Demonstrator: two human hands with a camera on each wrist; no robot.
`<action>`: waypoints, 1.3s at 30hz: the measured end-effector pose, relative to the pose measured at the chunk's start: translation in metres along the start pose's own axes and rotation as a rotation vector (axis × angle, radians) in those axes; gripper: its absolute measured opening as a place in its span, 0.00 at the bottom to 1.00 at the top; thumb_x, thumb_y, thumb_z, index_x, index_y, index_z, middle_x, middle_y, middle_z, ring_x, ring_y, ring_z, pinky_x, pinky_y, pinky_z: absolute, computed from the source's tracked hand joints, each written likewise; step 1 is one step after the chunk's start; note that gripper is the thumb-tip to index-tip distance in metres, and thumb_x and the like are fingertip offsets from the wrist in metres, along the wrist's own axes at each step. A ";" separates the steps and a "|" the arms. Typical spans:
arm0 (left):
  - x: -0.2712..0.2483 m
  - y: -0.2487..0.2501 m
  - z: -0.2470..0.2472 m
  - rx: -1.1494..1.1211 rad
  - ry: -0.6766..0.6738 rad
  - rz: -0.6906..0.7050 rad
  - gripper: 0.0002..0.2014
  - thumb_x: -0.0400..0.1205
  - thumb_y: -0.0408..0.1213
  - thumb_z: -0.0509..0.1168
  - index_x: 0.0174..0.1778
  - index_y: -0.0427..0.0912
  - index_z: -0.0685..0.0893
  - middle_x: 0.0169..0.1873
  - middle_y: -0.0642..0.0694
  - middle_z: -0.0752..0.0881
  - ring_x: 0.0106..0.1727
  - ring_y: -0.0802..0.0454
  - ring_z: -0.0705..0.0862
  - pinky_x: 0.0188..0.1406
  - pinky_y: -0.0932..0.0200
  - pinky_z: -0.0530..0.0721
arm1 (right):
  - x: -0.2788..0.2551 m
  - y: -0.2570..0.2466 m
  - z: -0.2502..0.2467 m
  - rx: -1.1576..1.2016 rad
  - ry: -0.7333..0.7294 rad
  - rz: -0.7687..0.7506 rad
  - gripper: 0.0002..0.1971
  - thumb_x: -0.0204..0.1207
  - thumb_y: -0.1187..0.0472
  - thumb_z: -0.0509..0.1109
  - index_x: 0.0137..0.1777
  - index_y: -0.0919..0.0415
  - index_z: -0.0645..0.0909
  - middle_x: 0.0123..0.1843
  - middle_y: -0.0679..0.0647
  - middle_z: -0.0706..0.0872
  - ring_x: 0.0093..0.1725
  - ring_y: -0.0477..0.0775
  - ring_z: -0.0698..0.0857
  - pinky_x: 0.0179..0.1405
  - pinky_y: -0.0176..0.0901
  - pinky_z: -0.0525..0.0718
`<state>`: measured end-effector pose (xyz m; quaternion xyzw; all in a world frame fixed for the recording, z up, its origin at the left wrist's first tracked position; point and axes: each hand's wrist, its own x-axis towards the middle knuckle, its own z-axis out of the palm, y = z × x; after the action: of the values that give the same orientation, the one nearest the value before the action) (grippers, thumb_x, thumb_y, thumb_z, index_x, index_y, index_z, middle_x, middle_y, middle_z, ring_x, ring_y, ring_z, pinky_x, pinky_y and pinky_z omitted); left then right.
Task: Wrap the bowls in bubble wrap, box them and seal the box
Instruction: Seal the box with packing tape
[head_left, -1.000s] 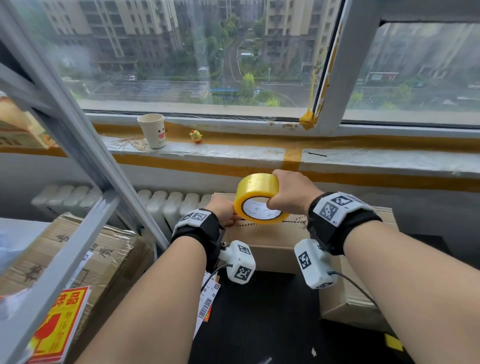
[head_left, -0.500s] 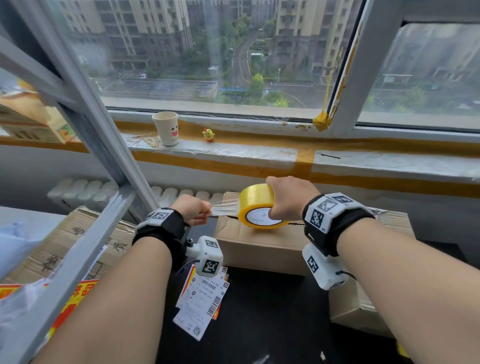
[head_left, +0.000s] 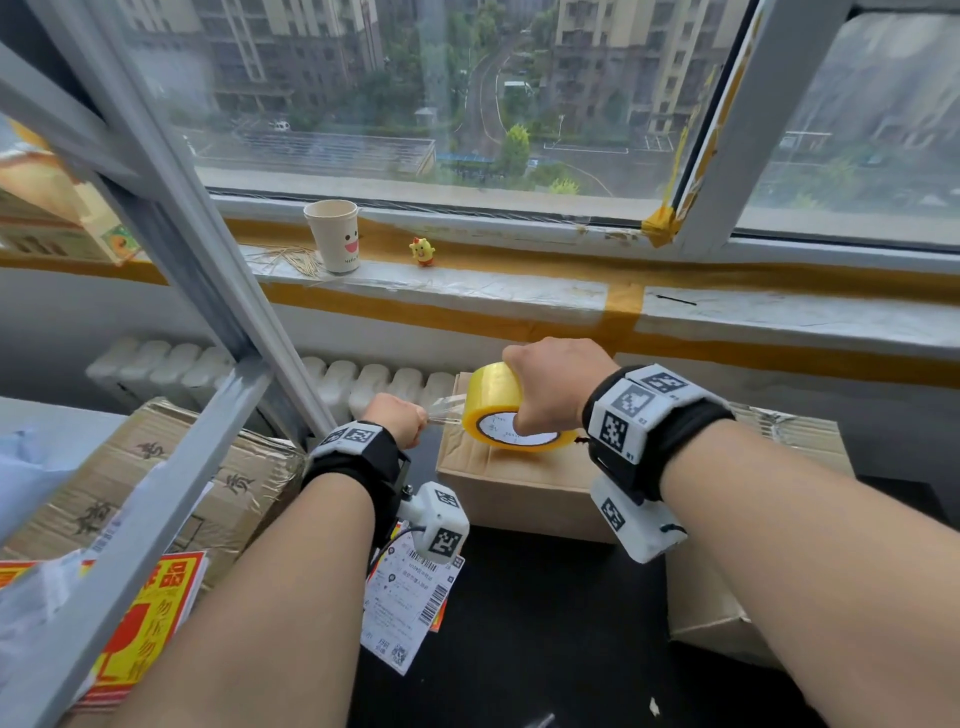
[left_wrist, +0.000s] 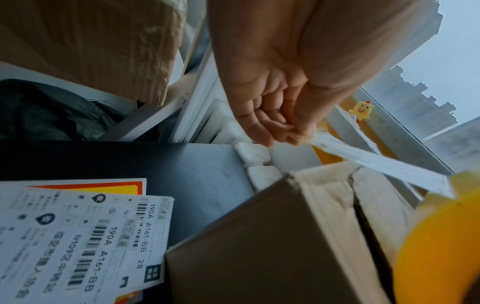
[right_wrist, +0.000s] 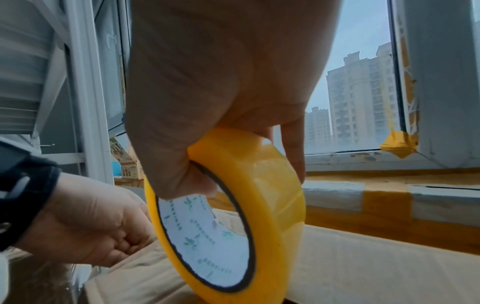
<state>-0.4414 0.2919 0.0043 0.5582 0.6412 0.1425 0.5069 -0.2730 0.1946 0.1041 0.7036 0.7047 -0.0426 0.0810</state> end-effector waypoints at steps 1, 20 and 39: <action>0.001 -0.001 0.002 -0.004 0.001 -0.001 0.14 0.81 0.23 0.61 0.31 0.40 0.77 0.29 0.45 0.80 0.29 0.50 0.78 0.37 0.60 0.79 | 0.001 -0.001 -0.001 -0.009 -0.002 -0.006 0.14 0.68 0.49 0.71 0.48 0.52 0.71 0.35 0.47 0.75 0.37 0.52 0.77 0.33 0.43 0.74; -0.009 0.010 0.014 -0.112 -0.074 0.040 0.11 0.76 0.36 0.75 0.38 0.35 0.80 0.35 0.36 0.86 0.36 0.45 0.86 0.43 0.50 0.90 | -0.009 0.011 0.030 0.435 0.225 0.028 0.24 0.67 0.51 0.76 0.60 0.52 0.70 0.52 0.49 0.78 0.47 0.55 0.79 0.45 0.48 0.79; -0.010 0.012 0.020 0.154 0.123 0.130 0.14 0.72 0.43 0.78 0.22 0.46 0.85 0.28 0.45 0.89 0.40 0.42 0.90 0.50 0.47 0.89 | -0.053 0.069 0.039 0.195 0.202 0.317 0.21 0.71 0.43 0.69 0.56 0.51 0.65 0.41 0.49 0.82 0.40 0.57 0.82 0.39 0.47 0.79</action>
<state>-0.4200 0.2794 0.0090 0.6261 0.6427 0.1592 0.4118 -0.2022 0.1359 0.0786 0.8107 0.5824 -0.0265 -0.0531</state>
